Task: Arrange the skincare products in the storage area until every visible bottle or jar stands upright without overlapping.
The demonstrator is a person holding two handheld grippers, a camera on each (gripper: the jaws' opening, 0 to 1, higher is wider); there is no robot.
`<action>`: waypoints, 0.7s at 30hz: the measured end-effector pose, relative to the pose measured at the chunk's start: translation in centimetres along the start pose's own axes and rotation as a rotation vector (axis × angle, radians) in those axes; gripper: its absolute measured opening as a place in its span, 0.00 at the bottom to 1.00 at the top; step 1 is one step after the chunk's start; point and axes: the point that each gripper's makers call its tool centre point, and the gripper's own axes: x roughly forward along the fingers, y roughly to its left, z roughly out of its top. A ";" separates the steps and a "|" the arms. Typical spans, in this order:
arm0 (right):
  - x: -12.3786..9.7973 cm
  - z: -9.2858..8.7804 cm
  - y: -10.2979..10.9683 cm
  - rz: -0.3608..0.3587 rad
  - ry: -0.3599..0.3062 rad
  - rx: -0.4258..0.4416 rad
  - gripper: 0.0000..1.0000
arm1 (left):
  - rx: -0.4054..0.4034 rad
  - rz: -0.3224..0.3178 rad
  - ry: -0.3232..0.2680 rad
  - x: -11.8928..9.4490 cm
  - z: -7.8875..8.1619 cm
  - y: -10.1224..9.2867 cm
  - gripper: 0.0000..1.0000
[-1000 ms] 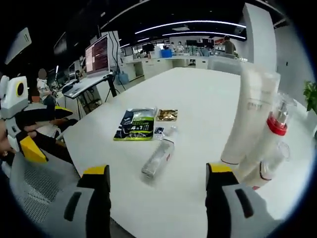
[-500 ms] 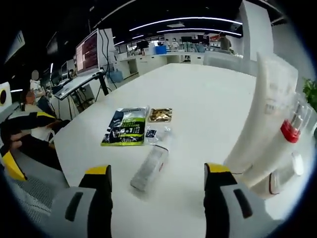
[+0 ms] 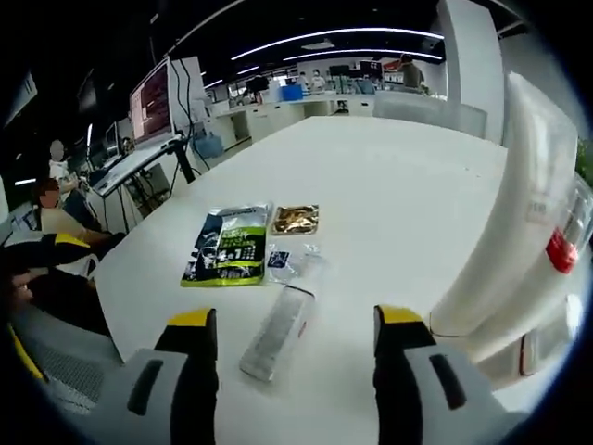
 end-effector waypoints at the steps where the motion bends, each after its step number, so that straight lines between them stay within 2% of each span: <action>1: 0.2 -0.2 0.1 0.000 0.006 -0.009 0.67 | -0.001 -0.001 0.002 0.0 0.0 0.0 0.88; 13: 2.6 -1.0 1.0 0.007 0.065 -0.109 0.45 | -0.010 -0.003 0.014 0.1 -0.4 0.2 0.87; 21: 3.0 -2.3 0.9 0.015 0.112 -0.171 0.34 | -0.014 -0.002 0.015 0.1 -0.5 0.3 0.86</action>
